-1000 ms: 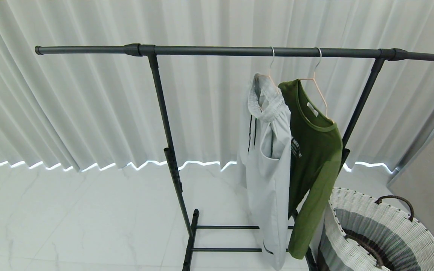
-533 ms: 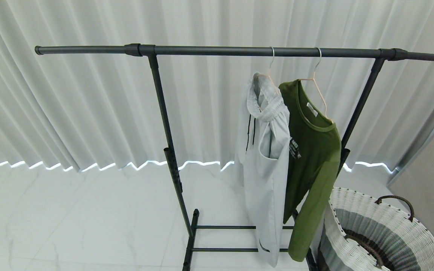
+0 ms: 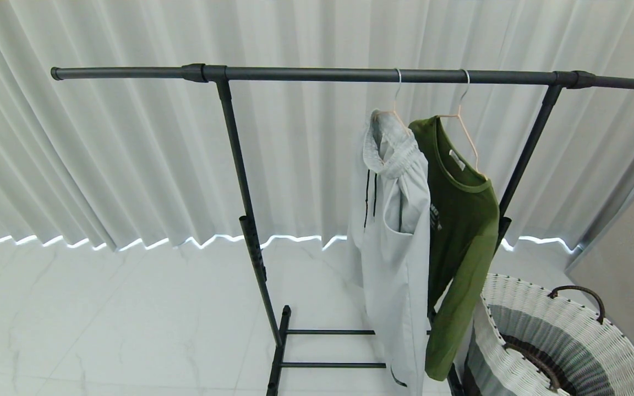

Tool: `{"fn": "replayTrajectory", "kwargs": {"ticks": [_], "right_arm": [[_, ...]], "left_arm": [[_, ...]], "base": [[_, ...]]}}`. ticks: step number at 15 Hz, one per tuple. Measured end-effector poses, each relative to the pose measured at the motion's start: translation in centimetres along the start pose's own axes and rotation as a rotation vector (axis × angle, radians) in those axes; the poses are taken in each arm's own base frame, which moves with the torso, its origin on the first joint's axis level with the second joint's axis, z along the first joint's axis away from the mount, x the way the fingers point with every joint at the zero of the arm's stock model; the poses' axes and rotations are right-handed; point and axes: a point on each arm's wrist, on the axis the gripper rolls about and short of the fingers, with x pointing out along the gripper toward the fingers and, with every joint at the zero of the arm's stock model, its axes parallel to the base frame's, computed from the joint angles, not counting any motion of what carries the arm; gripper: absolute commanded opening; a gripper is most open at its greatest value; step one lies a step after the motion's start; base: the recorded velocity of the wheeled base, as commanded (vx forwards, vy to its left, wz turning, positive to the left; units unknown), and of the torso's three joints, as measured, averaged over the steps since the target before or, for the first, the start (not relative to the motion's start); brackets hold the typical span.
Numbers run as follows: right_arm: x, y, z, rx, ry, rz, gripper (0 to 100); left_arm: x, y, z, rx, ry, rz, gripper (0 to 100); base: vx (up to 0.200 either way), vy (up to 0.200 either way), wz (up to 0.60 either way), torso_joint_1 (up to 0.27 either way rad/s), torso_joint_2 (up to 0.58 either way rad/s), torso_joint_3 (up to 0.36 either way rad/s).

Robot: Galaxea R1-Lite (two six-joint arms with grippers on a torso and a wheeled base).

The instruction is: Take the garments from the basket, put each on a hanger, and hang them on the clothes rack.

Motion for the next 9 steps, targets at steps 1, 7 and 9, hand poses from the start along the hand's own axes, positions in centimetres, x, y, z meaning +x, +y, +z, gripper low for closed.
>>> {"fn": "replayTrajectory", "kwargs": {"ticks": [1,7,9], "right_arm": [[0.00,0.00,0.00,0.000,0.000,0.000,100],[0.00,0.00,0.00,0.000,0.000,0.000,100],[0.00,0.00,0.00,0.000,0.000,0.000,100]], "left_arm": [[0.00,0.00,0.00,0.000,0.000,0.000,100],[0.00,0.00,0.00,0.000,-0.001,0.000,100],[-0.01,0.00,0.00,0.000,-0.001,0.000,100]], "base": [[0.000,0.000,0.00,0.000,0.00,0.000],[0.000,0.000,0.00,0.000,0.00,0.000],[0.000,0.000,0.00,0.000,0.00,0.000]]}}
